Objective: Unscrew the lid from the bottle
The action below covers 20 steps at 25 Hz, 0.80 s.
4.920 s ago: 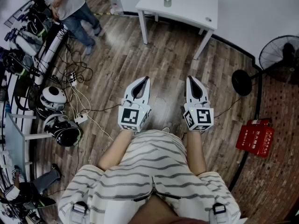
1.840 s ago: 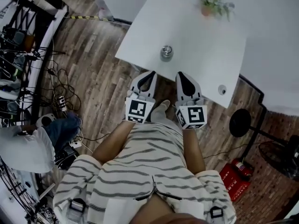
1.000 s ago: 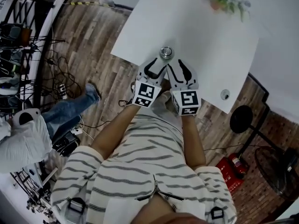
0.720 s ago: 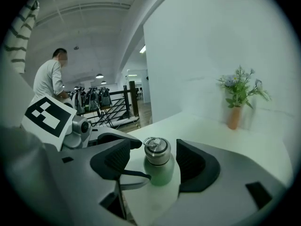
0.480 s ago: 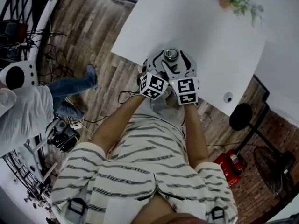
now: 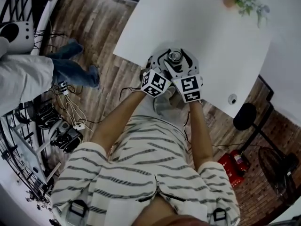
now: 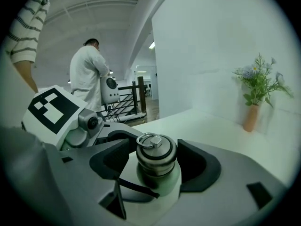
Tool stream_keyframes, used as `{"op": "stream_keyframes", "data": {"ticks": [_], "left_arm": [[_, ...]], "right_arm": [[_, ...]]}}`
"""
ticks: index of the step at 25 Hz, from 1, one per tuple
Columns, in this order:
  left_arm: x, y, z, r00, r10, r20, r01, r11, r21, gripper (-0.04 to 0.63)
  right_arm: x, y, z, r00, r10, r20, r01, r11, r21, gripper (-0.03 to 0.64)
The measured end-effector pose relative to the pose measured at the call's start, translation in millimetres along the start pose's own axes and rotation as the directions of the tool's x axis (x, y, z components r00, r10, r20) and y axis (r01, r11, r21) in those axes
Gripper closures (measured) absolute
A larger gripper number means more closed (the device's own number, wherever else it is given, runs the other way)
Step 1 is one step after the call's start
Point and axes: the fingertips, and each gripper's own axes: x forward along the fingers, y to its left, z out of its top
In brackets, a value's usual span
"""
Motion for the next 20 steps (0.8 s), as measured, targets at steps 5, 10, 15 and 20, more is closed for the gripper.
{"op": "stream_keyframes", "data": {"ticks": [5,10,15,20], "left_arm": [[1.7,1.5,-0.5,1.0,-0.024,0.007,0.023,0.999,0.027,0.284],[2.8,2.7,-0.1,0.999,-0.037,0.01,0.036,0.998,0.048,0.284],[0.6,3.4,-1.3,0.999,-0.046,0.015,0.045,0.998,0.052,0.284],[2.1,4.1,-0.7,0.998,-0.058,0.009,0.057,0.997,0.057,0.284]], "right_arm": [[2.1,-2.9,-0.4,1.0,0.011,0.01,-0.01,1.0,-0.017,0.336],[1.4,-7.3,-0.7,1.0,0.017,0.014,-0.016,0.999,-0.035,0.347],[1.8,-3.4,-0.7,0.998,0.065,0.011,-0.064,0.995,-0.073,0.347],[1.5,-0.9,-0.6,0.979,0.204,-0.007,-0.202,0.965,-0.164,0.347]]}}
